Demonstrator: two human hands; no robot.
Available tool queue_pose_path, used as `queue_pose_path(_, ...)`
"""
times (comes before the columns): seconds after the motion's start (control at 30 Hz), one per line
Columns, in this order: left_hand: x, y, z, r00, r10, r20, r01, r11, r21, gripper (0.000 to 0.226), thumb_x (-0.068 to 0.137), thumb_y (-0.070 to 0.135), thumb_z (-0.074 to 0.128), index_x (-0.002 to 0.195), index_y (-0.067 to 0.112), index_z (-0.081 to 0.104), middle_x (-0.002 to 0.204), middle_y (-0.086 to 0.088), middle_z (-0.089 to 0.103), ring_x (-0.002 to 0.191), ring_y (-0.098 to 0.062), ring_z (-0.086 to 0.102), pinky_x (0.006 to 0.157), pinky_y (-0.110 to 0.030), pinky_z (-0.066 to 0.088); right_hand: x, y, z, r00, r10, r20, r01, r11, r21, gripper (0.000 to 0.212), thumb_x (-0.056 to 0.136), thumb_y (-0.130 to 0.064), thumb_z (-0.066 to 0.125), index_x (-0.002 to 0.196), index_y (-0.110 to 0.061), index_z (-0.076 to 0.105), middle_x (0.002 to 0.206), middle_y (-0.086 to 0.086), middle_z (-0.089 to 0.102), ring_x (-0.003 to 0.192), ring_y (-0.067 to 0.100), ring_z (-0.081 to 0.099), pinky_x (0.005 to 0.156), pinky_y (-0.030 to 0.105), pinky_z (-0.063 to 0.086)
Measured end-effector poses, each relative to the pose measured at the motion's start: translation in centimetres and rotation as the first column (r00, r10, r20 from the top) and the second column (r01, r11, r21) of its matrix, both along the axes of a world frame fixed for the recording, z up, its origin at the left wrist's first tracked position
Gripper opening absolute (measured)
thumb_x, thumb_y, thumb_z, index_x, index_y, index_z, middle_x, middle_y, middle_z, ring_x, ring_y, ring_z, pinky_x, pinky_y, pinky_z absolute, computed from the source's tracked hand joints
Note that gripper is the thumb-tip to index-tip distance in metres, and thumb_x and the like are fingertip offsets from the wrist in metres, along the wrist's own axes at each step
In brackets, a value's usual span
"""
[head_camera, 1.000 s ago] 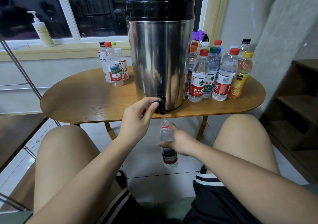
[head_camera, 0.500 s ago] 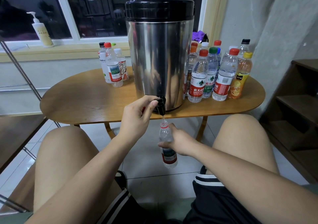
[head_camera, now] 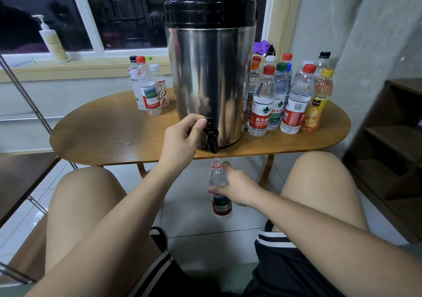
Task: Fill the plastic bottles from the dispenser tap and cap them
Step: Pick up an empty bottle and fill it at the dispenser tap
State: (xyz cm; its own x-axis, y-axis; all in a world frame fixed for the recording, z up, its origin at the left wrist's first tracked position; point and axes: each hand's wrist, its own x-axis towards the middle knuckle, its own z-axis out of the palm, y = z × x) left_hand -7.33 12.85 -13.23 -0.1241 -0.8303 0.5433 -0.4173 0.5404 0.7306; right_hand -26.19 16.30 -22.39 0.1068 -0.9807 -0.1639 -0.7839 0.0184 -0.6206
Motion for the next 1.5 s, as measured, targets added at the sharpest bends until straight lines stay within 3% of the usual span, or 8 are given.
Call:
queue_pose_path(0.13, 0.4, 0.6, -0.4, 0.997, 0.016, -0.077, -0.008, 0.994, 0.112, 0.033, 0.116, 0.048, 0.043, 0.106, 0.032, 0.069, 0.076, 0.002, 0.069, 0.073, -0.011, 0.063, 0.067, -0.029, 0.052, 0.0, 0.0, 0.2, 1.000, 0.003, 0.019, -0.003, 1.000, -0.006, 0.079, 0.084, -0.063, 0.082, 0.143, -0.037, 0.038, 0.142, 0.007, 0.065, 0.127, 0.033, 0.065, 0.101, 0.052, 0.060)
queue_pose_path(0.27, 0.8, 0.9, -0.8, 0.927, 0.177, -0.332, 0.012, 0.868, 0.496, 0.034, 0.111, 0.024, 0.037, 0.112, 0.018, 0.071, 0.076, -0.008, 0.069, 0.060, -0.012, 0.051, 0.051, -0.023, 0.038, 0.0, 0.1, 0.5, 1.000, 0.014, 0.007, -0.014, 1.000, 0.008, 0.087, 0.085, -0.065, 0.082, 0.150, -0.035, 0.033, 0.143, 0.007, 0.064, 0.127, 0.031, 0.066, 0.102, 0.050, 0.060)
queue_pose_path(0.5, 2.2, 1.5, -2.2, 0.950, 0.191, -0.246, 0.049, 0.689, 0.724, 0.028, 0.108, 0.020, 0.048, 0.115, 0.009, 0.073, 0.098, -0.011, 0.070, 0.076, -0.019, 0.053, 0.062, -0.028, 0.042, 0.1, 0.9, 0.6, 0.999, 0.048, 0.016, -0.048, 0.999, 0.002, 0.084, 0.087, -0.061, 0.082, 0.150, -0.032, 0.034, 0.141, 0.006, 0.064, 0.124, 0.028, 0.066, 0.100, 0.048, 0.061)
queue_pose_path(0.83, 1.9, 2.1, -3.6, 0.990, -0.105, 0.098, 0.058, 0.916, 0.396, 0.022, 0.096, 0.034, 0.083, 0.115, 0.040, 0.072, 0.113, 0.015, 0.074, 0.105, -0.007, 0.071, 0.087, -0.027, 0.059, 0.3, 1.4, 0.3, 0.989, 0.122, -0.078, -0.124, 0.992, -0.024, 0.084, 0.072, -0.084, 0.074, 0.134, -0.041, 0.037, 0.118, 0.002, 0.068, 0.105, 0.024, 0.070, 0.089, 0.051, 0.063)
queue_pose_path(1.07, 1.5, 2.2, -4.1, 0.933, -0.160, 0.323, 0.075, 0.962, 0.262, 0.037, 0.073, 0.040, 0.100, 0.101, 0.031, 0.078, 0.093, 0.015, 0.077, 0.092, -0.002, 0.072, 0.085, -0.028, 0.061, 0.6, 1.7, 0.0, 0.977, 0.160, -0.141, -0.168, 0.984, -0.051, 0.087, 0.076, -0.083, 0.075, 0.141, -0.040, 0.036, 0.119, 0.003, 0.069, 0.103, 0.026, 0.071, 0.085, 0.051, 0.064)
queue_pose_path(1.2, 1.3, 1.9, -4.3, 0.857, -0.114, 0.502, 0.058, 0.990, 0.125, 0.041, 0.067, 0.056, 0.097, 0.091, 0.032, 0.075, 0.084, 0.013, 0.070, 0.081, -0.007, 0.065, 0.073, -0.041, 0.059, 0.7, 1.8, -0.3, 0.961, 0.184, -0.206, -0.201, 0.977, -0.065, 0.087, 0.078, -0.081, 0.074, 0.144, -0.041, 0.034, 0.120, 0.005, 0.071, 0.107, 0.031, 0.071, 0.087, 0.053, 0.064)
queue_pose_path(1.33, 1.2, 1.8, -3.7, 0.758, -0.027, 0.652, -0.013, 0.998, 0.057, 0.057, 0.063, 0.080, 0.084, 0.080, 0.029, 0.065, 0.079, 0.010, 0.066, 0.075, -0.013, 0.061, 0.062, -0.036, 0.052, 0.8, 2.0, -0.2, 0.946, 0.211, -0.245, -0.238, 0.968, -0.083, 0.076, 0.082, -0.079, 0.074, 0.138, -0.040, 0.040, 0.115, 0.005, 0.071, 0.106, 0.033, 0.071, 0.087, 0.052, 0.063)
queue_pose_path(1.5, 1.4, 1.9, -4.1, 0.796, -0.075, 0.601, 0.027, 0.996, 0.087, 0.046, 0.071, 0.071, 0.087, 0.082, 0.030, 0.069, 0.083, 0.010, 0.063, 0.078, -0.013, 0.059, 0.066, -0.040, 0.054, 0.8, 1.9, -0.1, 0.939, 0.212, -0.269, -0.247, 0.964, -0.102, 0.078, 0.082, -0.078, 0.074, 0.140, -0.039, 0.040, 0.115, 0.005, 0.072, 0.107, 0.033, 0.071, 0.087, 0.051, 0.063)
